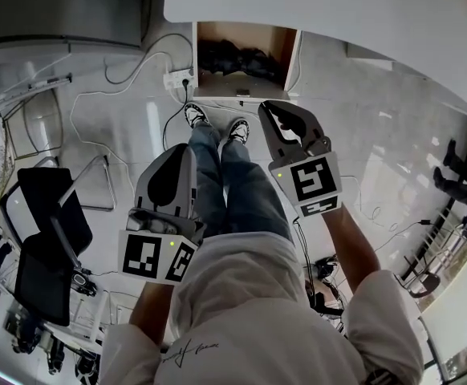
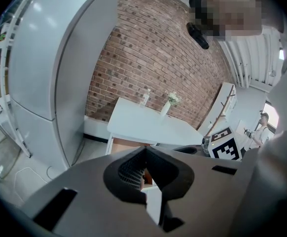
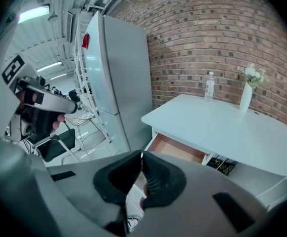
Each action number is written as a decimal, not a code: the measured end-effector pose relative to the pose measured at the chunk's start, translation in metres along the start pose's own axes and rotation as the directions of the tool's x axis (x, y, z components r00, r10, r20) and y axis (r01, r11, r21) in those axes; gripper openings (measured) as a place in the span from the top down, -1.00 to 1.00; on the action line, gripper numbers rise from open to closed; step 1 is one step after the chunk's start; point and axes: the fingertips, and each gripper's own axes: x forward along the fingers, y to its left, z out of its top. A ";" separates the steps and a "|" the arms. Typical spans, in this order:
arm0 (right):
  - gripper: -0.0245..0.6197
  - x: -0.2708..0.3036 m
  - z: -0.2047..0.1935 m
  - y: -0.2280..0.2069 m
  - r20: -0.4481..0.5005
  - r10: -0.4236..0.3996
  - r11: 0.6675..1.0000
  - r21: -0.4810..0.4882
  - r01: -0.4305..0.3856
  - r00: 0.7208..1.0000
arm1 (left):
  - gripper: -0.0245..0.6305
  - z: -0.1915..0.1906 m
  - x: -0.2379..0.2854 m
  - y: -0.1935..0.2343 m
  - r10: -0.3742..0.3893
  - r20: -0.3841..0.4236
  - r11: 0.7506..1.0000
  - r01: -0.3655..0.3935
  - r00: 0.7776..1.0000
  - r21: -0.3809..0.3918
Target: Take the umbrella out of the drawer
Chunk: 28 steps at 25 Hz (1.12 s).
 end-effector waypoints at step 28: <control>0.79 0.091 -0.065 -0.024 -0.159 0.024 0.997 -0.071 -0.035 0.987 | 0.87 -0.028 0.043 0.038 0.026 -0.051 0.998 -0.029 0.998 -0.058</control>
